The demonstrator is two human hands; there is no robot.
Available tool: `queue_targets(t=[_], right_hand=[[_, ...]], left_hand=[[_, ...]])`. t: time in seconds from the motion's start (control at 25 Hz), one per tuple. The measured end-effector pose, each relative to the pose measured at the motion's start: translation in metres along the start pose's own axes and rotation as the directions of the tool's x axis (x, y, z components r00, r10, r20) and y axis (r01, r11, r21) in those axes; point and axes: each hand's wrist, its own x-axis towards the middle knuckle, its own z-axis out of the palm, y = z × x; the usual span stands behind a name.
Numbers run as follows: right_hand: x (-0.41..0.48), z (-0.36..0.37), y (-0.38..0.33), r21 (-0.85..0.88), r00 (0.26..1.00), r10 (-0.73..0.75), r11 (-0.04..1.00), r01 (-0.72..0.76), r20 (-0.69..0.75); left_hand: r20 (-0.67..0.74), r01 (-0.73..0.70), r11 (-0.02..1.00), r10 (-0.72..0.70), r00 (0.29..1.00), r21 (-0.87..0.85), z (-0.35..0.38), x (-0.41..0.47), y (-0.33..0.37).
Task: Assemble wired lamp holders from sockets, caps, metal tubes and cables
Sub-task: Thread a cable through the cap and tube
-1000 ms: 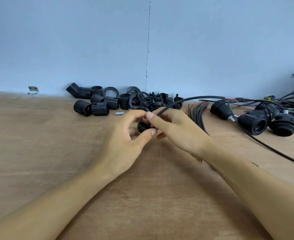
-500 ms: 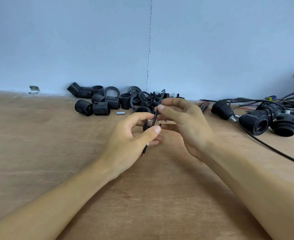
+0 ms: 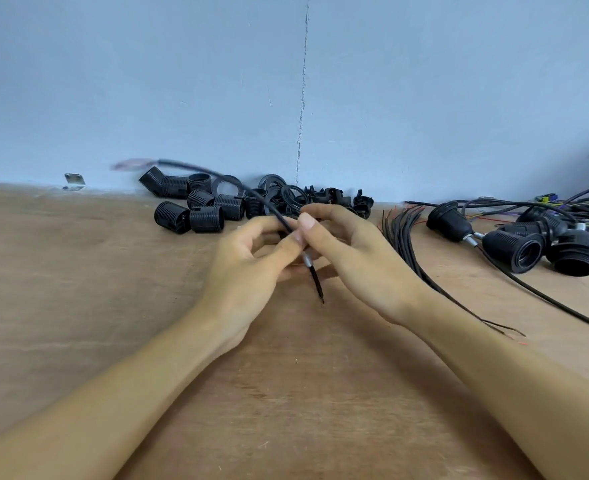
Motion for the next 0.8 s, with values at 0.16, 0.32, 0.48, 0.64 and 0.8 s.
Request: queue_targets(t=[0.16, 0.32, 0.48, 0.64, 0.8], right_hand=[[0.0, 0.001, 0.007, -0.179, 0.998, 0.0, 0.984, 0.012, 0.066], [0.005, -0.022, 0.009, -0.573, 0.994, -0.079, 0.812, 0.111, 0.081], [0.012, -0.039, 0.024, -0.903, 0.974, -0.223, 0.425, 0.059, -0.041], [0.013, -0.049, 0.03, -0.891, 0.932, -0.194, 0.404, -0.208, -0.305], [0.009, -0.031, 0.022, -0.893, 0.923, -0.259, 0.422, -0.156, -0.284]], left_hand=[[-0.159, 0.072, 0.997, -0.077, 0.984, -0.036, -0.009, 0.01, 0.0], [-0.263, 0.165, 0.945, -0.242, 0.934, -0.283, -0.016, 0.017, 0.001], [-0.271, 0.15, 0.851, -0.321, 0.907, -0.504, -0.023, 0.022, 0.007], [-0.158, 0.208, 0.851, -0.318, 0.935, -0.483, -0.015, 0.015, 0.004], [-0.107, 0.22, 0.901, -0.278, 0.955, -0.375, -0.003, 0.008, -0.001]])
